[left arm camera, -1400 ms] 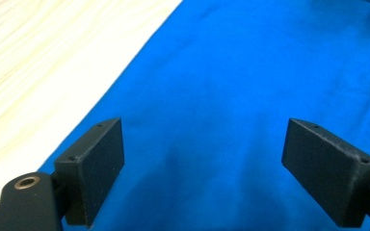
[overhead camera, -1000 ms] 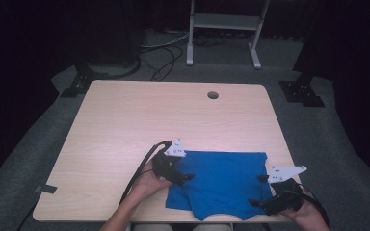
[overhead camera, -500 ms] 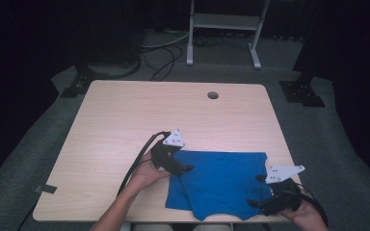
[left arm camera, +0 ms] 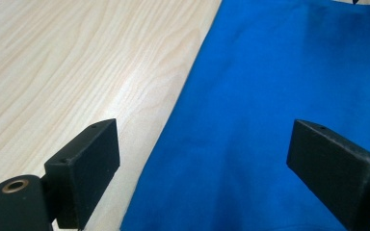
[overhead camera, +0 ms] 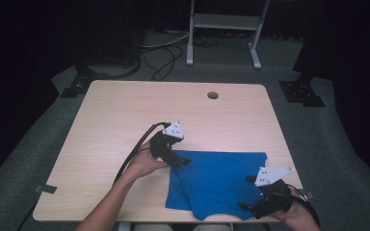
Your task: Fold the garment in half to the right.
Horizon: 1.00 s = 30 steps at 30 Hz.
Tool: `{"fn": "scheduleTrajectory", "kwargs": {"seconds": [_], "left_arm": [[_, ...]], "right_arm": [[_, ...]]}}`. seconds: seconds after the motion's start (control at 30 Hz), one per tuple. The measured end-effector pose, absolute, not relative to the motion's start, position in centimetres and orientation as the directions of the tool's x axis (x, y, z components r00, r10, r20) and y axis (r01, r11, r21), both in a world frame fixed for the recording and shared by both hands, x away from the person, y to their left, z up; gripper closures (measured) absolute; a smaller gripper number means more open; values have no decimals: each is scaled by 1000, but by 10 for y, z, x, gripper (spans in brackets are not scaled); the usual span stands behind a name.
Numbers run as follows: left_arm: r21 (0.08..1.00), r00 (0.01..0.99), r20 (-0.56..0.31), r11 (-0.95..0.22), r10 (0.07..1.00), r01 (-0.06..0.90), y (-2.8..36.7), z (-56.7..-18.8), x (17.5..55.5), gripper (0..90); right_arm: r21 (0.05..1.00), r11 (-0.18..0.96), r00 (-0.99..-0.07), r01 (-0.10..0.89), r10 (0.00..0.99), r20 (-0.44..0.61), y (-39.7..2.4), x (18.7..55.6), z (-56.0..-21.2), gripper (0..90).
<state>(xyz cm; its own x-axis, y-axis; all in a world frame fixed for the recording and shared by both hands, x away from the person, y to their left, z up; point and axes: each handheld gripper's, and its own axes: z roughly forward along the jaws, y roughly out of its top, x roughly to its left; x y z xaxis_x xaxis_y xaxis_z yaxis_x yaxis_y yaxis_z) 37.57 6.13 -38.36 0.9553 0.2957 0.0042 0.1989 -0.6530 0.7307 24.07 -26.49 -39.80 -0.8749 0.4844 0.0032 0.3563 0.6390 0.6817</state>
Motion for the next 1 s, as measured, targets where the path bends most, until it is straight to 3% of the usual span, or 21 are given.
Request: {"fn": "scheduleTrajectory", "kwargs": {"seconds": [1.0], "left_arm": [[707,972,-22,-684,232,179,93,-383,415,110]], "right_arm": [[697,664,-917,271,398,-23,-205,245,-385,131]]}}
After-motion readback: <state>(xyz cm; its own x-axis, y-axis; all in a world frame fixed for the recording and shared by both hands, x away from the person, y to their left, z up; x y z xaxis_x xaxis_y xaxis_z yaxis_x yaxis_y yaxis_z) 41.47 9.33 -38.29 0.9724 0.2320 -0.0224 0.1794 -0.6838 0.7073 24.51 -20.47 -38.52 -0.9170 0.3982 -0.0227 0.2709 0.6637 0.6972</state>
